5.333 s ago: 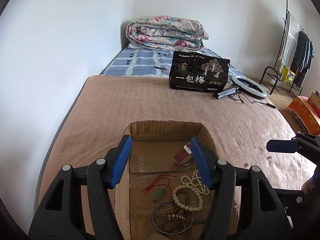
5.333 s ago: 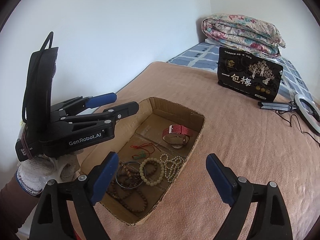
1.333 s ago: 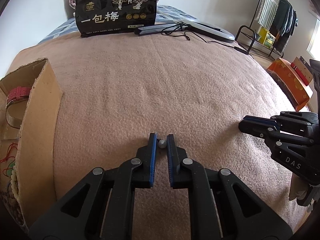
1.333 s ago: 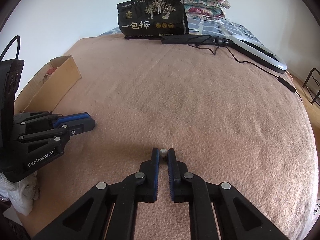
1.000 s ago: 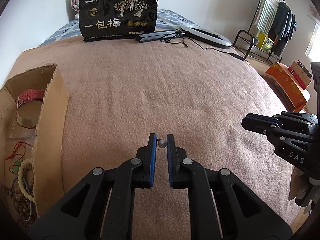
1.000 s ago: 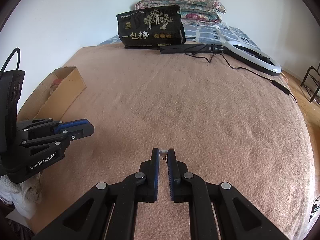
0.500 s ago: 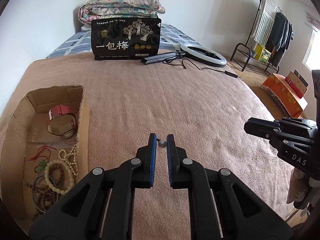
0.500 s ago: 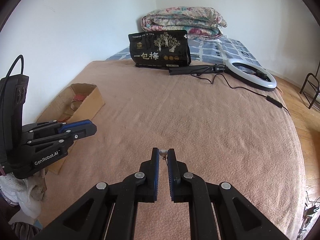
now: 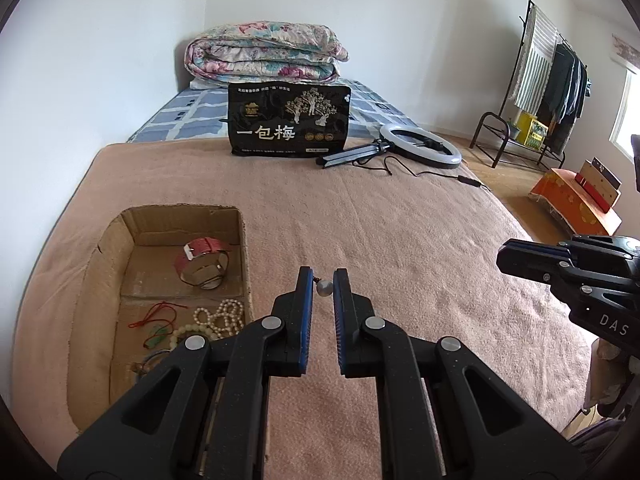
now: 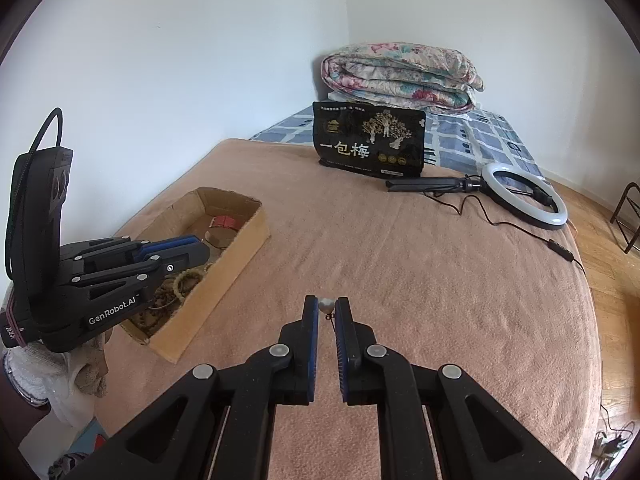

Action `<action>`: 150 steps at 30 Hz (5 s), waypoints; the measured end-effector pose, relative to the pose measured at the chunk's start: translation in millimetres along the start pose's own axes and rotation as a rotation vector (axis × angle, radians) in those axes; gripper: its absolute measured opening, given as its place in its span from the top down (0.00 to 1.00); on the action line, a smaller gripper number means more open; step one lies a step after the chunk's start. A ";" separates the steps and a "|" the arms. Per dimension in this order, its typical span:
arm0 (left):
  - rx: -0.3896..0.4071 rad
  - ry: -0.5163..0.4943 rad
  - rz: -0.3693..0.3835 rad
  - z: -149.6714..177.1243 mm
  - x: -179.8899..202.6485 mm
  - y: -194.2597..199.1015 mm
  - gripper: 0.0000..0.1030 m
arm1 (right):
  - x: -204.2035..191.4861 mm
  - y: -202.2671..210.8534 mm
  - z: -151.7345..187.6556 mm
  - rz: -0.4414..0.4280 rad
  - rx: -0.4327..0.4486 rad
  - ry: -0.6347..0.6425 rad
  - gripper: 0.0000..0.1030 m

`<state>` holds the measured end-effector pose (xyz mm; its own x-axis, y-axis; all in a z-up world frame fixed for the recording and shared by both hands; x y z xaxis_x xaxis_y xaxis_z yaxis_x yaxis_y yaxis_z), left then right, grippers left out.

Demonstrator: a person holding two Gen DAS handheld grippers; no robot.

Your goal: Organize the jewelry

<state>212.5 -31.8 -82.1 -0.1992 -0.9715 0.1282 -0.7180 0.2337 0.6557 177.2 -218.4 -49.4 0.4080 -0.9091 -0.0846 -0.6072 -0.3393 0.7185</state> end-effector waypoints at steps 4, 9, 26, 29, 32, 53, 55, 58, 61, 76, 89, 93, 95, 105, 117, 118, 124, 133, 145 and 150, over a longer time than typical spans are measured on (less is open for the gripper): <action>0.020 0.009 -0.020 -0.6 -13.8 15.9 0.92 | -18.8 5.6 -8.5 -0.007 0.005 0.011 0.94; 0.042 0.021 -0.046 -1.6 -33.7 33.1 0.92 | -41.3 7.5 -17.8 -0.018 0.013 0.023 0.94; 0.037 0.052 -0.100 0.9 -100.3 50.6 0.92 | -106.1 -12.4 -30.6 -0.073 -0.004 0.048 0.94; 0.030 0.060 -0.108 0.8 -111.1 47.4 0.92 | -115.6 -21.0 -30.0 -0.090 -0.015 0.053 0.94; 0.023 0.067 -0.114 0.9 -121.3 43.4 0.92 | -124.3 -31.4 -29.6 -0.102 -0.030 0.061 0.94; -0.035 0.051 -0.093 -9.9 -149.8 -6.1 0.92 | -150.9 -93.7 -36.3 -0.115 -0.100 0.046 0.94; -0.040 0.049 -0.091 -10.5 -149.7 -9.8 0.92 | -150.4 -97.4 -36.4 -0.118 -0.104 0.044 0.94; -0.043 0.043 -0.090 -12.6 -147.7 -16.9 0.92 | -148.9 -102.8 -36.7 -0.123 -0.109 0.038 0.94; -0.045 0.044 -0.087 -13.8 -147.3 -20.5 0.92 | -149.1 -106.9 -36.6 -0.128 -0.113 0.038 0.94; -0.039 0.044 -0.094 -17.3 -145.4 -30.1 0.92 | -153.8 -109.4 -39.1 -0.164 -0.101 0.068 0.91; 0.018 0.035 -0.149 -19.1 -139.8 -26.9 0.36 | -159.1 -98.9 -34.0 -0.117 -0.045 0.099 0.10; 0.020 0.034 -0.148 -19.1 -138.8 -26.1 0.36 | -154.4 -97.3 -34.8 -0.107 -0.044 0.076 0.09; 0.022 0.034 -0.150 -19.6 -138.4 -23.5 0.36 | -153.0 -95.4 -35.3 -0.101 -0.041 0.070 0.09; 0.040 0.032 -0.164 -19.8 -133.2 -5.0 0.36 | -148.5 -79.2 -36.8 -0.083 -0.009 0.059 0.06; 0.085 0.037 -0.189 -19.8 -125.5 32.6 0.36 | -149.2 -49.7 -36.3 -0.057 0.040 0.075 0.03; 0.090 0.038 -0.192 -20.4 -124.1 35.8 0.36 | -149.2 -46.1 -36.4 -0.053 0.047 0.077 0.03; 0.133 0.043 -0.203 -19.7 -113.6 65.0 0.36 | -146.2 -24.7 -36.3 -0.044 0.080 0.078 0.03; 0.180 0.043 -0.216 -9.2 -92.2 112.2 0.36 | -131.3 11.1 -28.9 -0.012 0.136 0.073 0.00; 0.200 0.056 -0.232 9.5 -61.0 152.4 0.21 | -110.9 50.5 -10.9 0.085 0.180 0.080 0.00; 0.203 0.049 -0.236 19.2 -46.8 162.3 0.16 | -98.8 62.0 -4.3 0.130 0.183 0.058 0.00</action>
<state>92.5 52.3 4.0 0.0179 -0.9994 0.0294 -0.8598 -0.0004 0.5106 102.2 -148.6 6.5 0.3536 -0.9344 0.0441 -0.7684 -0.2633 0.5834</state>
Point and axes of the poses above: each gripper's, at about its wrist camera, not at the fingertips, and y roughly against the way its jaws point, x to its right, z to its underside, the point moved 1 cm from there along -y, roughly the way its jaws point, and after that the axes turned 1 degree about -z, right-handed, at the moved point
